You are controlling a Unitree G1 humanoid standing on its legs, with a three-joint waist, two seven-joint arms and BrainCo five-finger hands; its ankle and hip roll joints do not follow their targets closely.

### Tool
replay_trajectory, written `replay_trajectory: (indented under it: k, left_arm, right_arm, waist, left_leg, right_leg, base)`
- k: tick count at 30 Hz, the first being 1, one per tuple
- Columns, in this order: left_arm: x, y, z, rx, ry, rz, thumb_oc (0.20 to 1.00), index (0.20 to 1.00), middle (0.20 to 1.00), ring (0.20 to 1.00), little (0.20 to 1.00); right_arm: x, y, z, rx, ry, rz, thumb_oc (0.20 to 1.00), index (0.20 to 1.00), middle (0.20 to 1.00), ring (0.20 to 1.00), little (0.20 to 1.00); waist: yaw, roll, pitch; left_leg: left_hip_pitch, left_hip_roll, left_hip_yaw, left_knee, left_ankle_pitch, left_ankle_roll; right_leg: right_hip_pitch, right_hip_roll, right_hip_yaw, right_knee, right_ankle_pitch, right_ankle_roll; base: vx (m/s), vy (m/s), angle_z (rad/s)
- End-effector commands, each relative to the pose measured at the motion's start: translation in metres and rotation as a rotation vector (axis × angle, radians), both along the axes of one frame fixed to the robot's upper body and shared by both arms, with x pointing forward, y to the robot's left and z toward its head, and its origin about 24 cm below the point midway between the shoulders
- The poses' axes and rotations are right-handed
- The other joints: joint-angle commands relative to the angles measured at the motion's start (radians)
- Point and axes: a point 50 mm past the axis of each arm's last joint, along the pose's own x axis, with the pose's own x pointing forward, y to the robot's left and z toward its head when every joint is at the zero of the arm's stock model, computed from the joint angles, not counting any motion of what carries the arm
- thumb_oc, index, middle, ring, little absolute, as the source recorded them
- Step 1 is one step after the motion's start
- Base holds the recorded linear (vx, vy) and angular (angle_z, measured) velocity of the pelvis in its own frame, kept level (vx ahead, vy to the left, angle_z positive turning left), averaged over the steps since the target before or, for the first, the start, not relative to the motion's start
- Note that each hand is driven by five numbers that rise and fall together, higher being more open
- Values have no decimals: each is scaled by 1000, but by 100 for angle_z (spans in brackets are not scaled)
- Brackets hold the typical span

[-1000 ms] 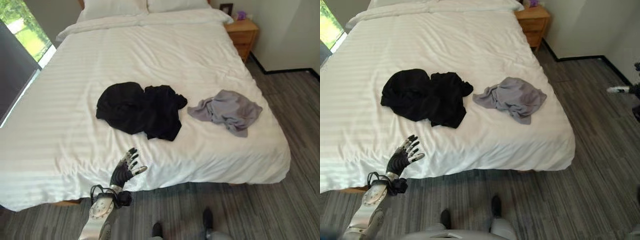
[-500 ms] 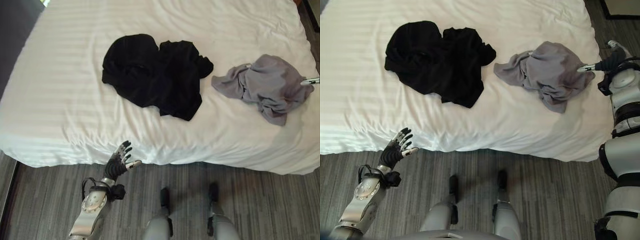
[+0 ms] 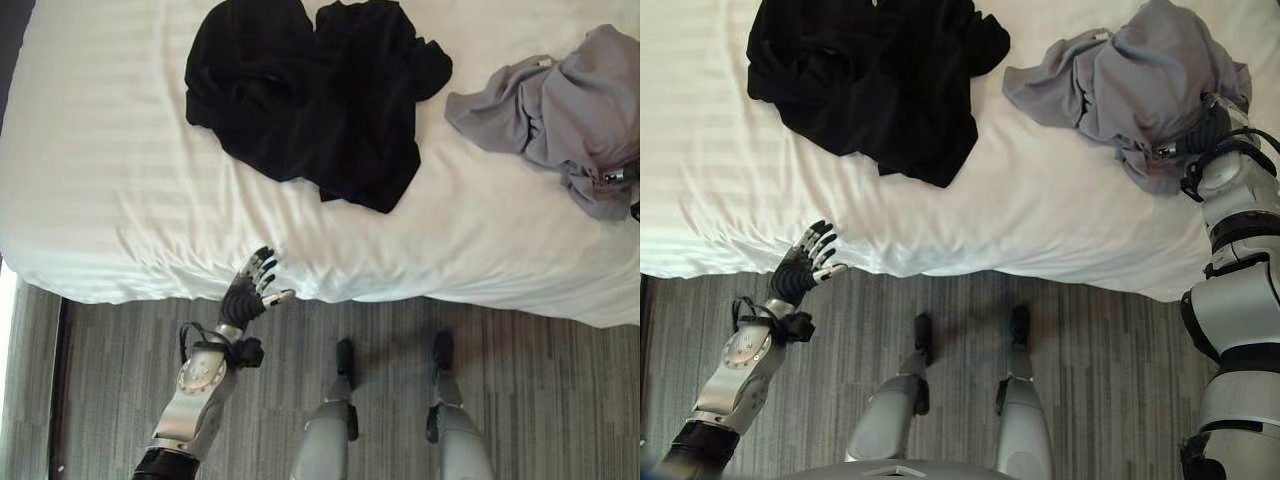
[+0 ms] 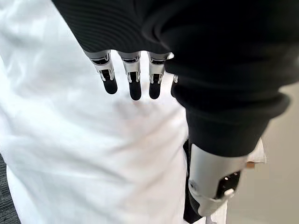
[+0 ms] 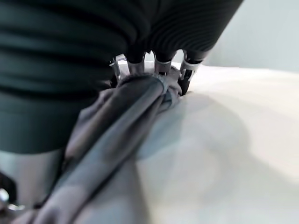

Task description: Pick up bed clothes into laundry basket.

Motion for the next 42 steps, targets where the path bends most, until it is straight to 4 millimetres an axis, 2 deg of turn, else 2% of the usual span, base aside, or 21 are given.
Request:
replay_trajectory:
  k: [1, 2, 7, 8, 9, 12, 15, 17, 19, 20, 22, 25, 34, 35, 38, 40, 41, 42]
  left_arm:
    - [10, -16, 28, -14, -159, -50, 1000, 1000, 1000, 1000, 1000]
    - [10, -16, 28, -14, -159, -50, 1000, 1000, 1000, 1000, 1000]
    - [13, -14, 30, -12, -170, -25, 1000, 1000, 1000, 1000, 1000]
    - [14, -13, 32, -4, -175, -23, 1000, 1000, 1000, 1000, 1000]
    - [15, -13, 33, -5, -179, -17, 1000, 1000, 1000, 1000, 1000]
    - [15, -13, 33, -3, -179, -17, 1000, 1000, 1000, 1000, 1000]
    - [13, -4, 34, 3, -179, 17, 1000, 1000, 1000, 1000, 1000]
    - [10, 1, 32, 1, -172, 42, 1000, 1000, 1000, 1000, 1000]
    - [8, 4, 31, -4, -164, 52, 1000, 1000, 1000, 1000, 1000]
    - [7, 6, 29, -7, -157, 63, 1000, 1000, 1000, 1000, 1000]
    - [6, 7, 29, -1, -156, 67, 1000, 1000, 1000, 1000, 1000]
    - [6, 8, 29, -2, -154, 74, 1000, 1000, 1000, 1000, 1000]
    - [5, 7, 27, -3, -147, 71, 1000, 1000, 1000, 1000, 1000]
    - [5, 4, 27, -9, -147, 67, 1000, 1000, 1000, 1000, 1000]
    - [8, -3, 29, -14, -155, 43, 1000, 1000, 1000, 1000, 1000]
    - [8, -5, 30, -12, -157, 37, 1000, 1000, 1000, 1000, 1000]
    - [9, -8, 30, -13, -158, 29, 1000, 1000, 1000, 1000, 1000]
    - [10, -9, 30, -14, -157, 29, 1000, 1000, 1000, 1000, 1000]
  right_arm:
    - [14, 28, -3, -408, 203, 109, 1000, 1000, 1000, 1000, 1000]
    - [14, 28, -3, -408, 203, 109, 1000, 1000, 1000, 1000, 1000]
    - [15, 30, 26, -437, 104, 90, 1000, 1000, 1000, 1000, 1000]
    - [14, 30, 35, -445, 74, 82, 1000, 1000, 1000, 1000, 1000]
    - [10, 25, 52, -457, 28, 53, 1000, 1000, 1000, 1000, 1000]
    - [7, 23, 65, -463, -8, 34, 1000, 1000, 1000, 1000, 1000]
    - [-1, 25, 107, -389, -175, 18, 1000, 1000, 1000, 1000, 1000]
    - [1, 44, 132, -355, -282, 61, 1000, 1000, 1000, 1000, 1000]
    - [3, 55, 143, -346, -322, 86, 1000, 1000, 1000, 1000, 1000]
    - [4, 66, 152, -325, -365, 117, 1000, 1000, 1000, 1000, 1000]
    - [6, 74, 157, -323, -380, 140, 1000, 1000, 1000, 1000, 1000]
    - [10, 82, 154, -325, -373, 164, 1000, 1000, 1000, 1000, 1000]
    - [13, 65, 132, -322, -279, 95, 1000, 1000, 1000, 1000, 1000]
    - [5, 40, 124, -315, -237, -6, 1000, 1000, 1000, 1000, 1000]
    - [-7, 8, 108, -262, -194, -124, 1000, 1000, 1000, 1000, 1000]
    - [-11, -1, 102, -244, -184, -157, 1000, 1000, 1000, 1000, 1000]
    - [-17, -17, 83, -182, -154, -205, 1000, 1000, 1000, 1000, 1000]
    - [-19, -23, 72, -142, -132, -225, 1000, 1000, 1000, 1000, 1000]
  waist:
    - [32, 24, 9]
    - [32, 25, 9]
    - [37, 21, 9]
    - [39, 16, 9]
    - [41, 7, 7]
    - [40, 2, 8]
    - [42, -24, 3]
    - [44, -45, -3]
    - [44, -53, -8]
    - [45, -63, -13]
    - [46, -68, -14]
    - [50, -72, -16]
    - [70, -56, -1]
    - [80, -42, 9]
    - [87, -28, 23]
    - [89, -24, 26]
    - [89, -19, 36]
    - [88, -17, 40]
  left_leg:
    - [-100, 13, -204, 5, 108, -98]
    - [-100, 13, -204, 5, 108, -98]
    - [-89, -4, -246, 5, 101, -91]
    - [-86, -11, -261, 5, 100, -88]
    - [-84, -20, -283, 5, 97, -85]
    - [-82, -24, -298, 5, 97, -81]
    - [-78, -34, -326, 5, 93, -72]
    - [-73, -34, -330, 5, 90, -64]
    - [-72, -32, -328, 5, 90, -60]
    - [-70, -33, -333, 5, 88, -55]
    - [-70, -32, -332, 5, 88, -53]
    - [-78, -29, -335, 5, 89, -50]
    - [-110, -36, -345, 5, 99, -48]
    - [-131, -39, -353, 5, 107, -49]
    - [-149, -44, -364, 5, 115, -50]
    - [-155, -45, -367, 5, 118, -51]
    - [-163, -46, -372, 5, 120, -50]
    - [-167, -46, -371, 5, 118, -50]
  right_leg:
    - [24, -69, 21, 19, -78, 87]
    - [24, -69, 21, 19, -78, 87]
    - [37, -74, 24, 19, -81, 87]
    - [40, -73, 25, 19, -81, 88]
    - [47, -75, 24, 19, -82, 85]
    - [52, -74, 21, 19, -85, 84]
    - [61, -69, 31, 19, -88, 81]
    - [61, -59, 47, 19, -89, 77]
    - [61, -55, 53, 19, -91, 76]
    - [60, -48, 60, 19, -92, 74]
    - [59, -45, 65, 19, -91, 73]
    - [52, -41, 70, 19, -90, 72]
    - [22, -37, 86, 19, -86, 70]
    - [2, -36, 93, 19, -81, 70]
    - [-13, -33, 99, 19, -78, 70]
    - [-17, -32, 99, 19, -78, 71]
    - [-22, -29, 100, 19, -78, 71]
    - [-24, -28, 99, 19, -79, 71]
  base:
    - [-10, -11, 4]
    - [-4, 0, 9]
    - [9, 31, 6]
    - [17, 20, 6]
    - [12, 13, 4]
    - [4, 5, 2]
    - [36, 36, 5]
    - [53, 51, -11]
    - [42, 15, -14]
    - [42, 2, 0]
    - [21, -1, 1]
    - [0, 0, 0]
    - [9, -7, -2]
    - [0, 0, 0]
    - [0, 0, 0]
    - [0, -9, -3]
    - [2, -23, -7]
    - [-1, -22, -6]
